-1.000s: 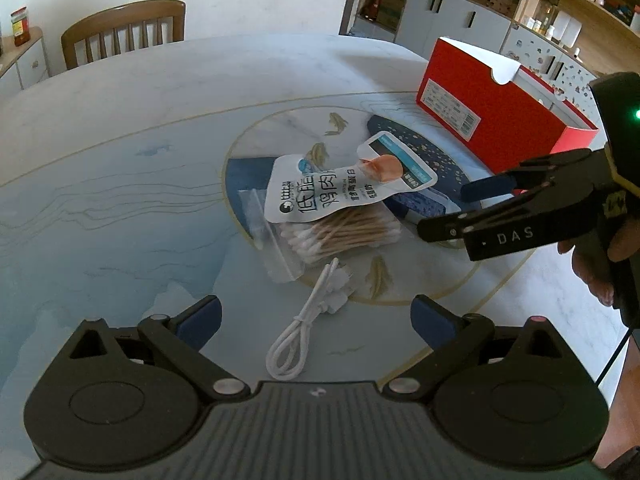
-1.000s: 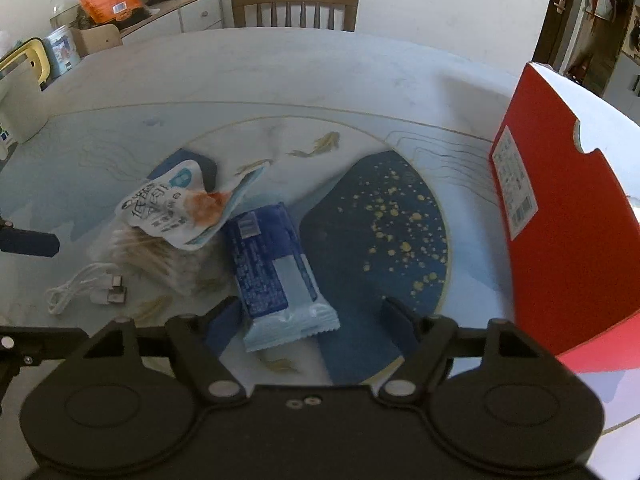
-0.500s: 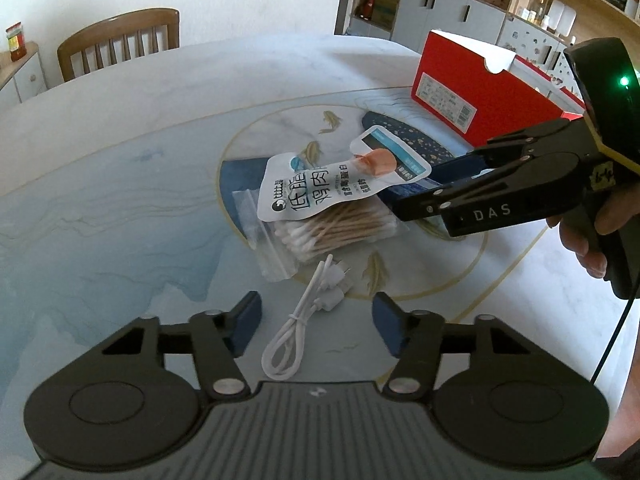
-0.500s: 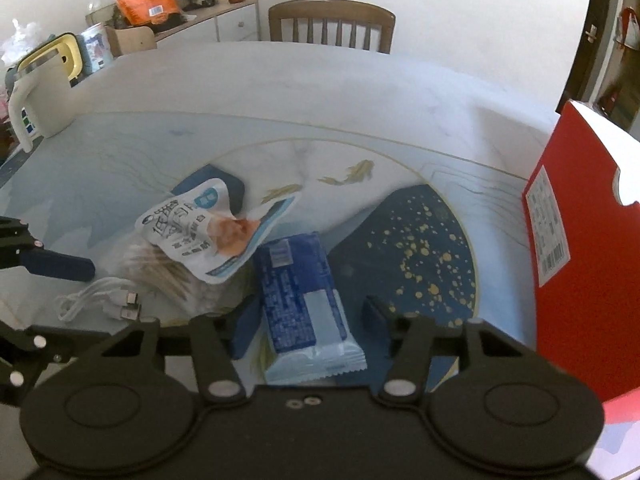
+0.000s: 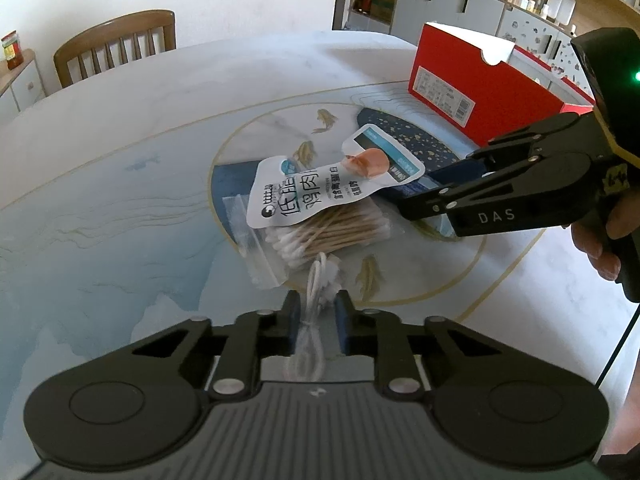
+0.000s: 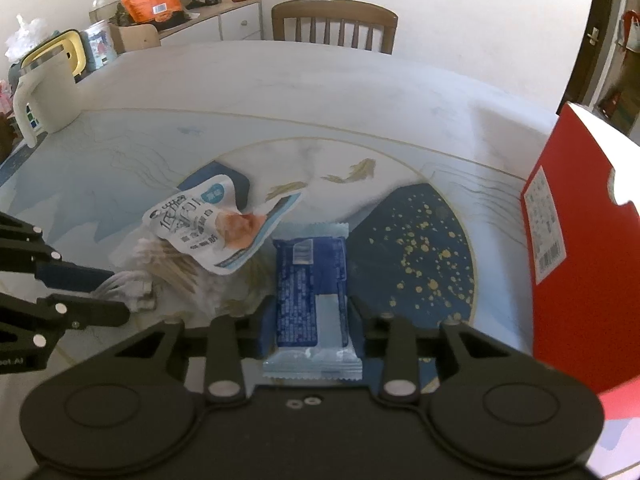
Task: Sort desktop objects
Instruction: 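Grasp the white USB cable with the left tool while the right tool grasps the blue wet-wipe packet, then lift and carry the cable and blue packet with both tools toward the shoebox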
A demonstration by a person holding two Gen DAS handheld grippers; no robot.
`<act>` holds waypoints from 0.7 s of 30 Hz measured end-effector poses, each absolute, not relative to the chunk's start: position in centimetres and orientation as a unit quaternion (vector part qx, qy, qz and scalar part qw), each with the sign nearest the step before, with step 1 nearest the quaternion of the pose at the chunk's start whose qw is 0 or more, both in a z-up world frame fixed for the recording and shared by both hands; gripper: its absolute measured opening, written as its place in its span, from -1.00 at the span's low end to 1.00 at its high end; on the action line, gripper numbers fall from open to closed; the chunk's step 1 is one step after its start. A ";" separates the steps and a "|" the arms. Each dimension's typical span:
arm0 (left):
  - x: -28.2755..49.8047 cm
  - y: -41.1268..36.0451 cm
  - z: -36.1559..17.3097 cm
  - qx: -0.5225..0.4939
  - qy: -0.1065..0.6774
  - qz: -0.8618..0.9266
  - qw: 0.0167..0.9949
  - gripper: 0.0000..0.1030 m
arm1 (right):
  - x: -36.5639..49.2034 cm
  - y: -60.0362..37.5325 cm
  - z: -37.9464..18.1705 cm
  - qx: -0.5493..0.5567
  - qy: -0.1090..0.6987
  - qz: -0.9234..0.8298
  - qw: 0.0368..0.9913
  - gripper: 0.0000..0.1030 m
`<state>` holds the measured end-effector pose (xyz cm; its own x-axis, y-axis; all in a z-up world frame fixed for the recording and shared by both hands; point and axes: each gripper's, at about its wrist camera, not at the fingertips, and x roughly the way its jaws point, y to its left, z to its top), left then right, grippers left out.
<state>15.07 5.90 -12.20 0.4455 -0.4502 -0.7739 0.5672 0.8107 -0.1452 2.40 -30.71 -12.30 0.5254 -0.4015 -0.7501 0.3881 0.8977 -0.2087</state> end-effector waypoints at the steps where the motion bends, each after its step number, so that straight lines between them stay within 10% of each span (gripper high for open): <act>1: 15.0 5.8 -12.2 0.067 0.433 -0.300 0.848 -0.70 | 2.3 -30.7 -12.3 -0.007 0.432 -0.228 0.872 -0.30; 21: 14.3 3.8 -11.0 0.053 0.423 -0.321 0.845 -0.85 | -0.6 -30.7 -10.2 0.002 0.424 -0.248 0.871 -0.31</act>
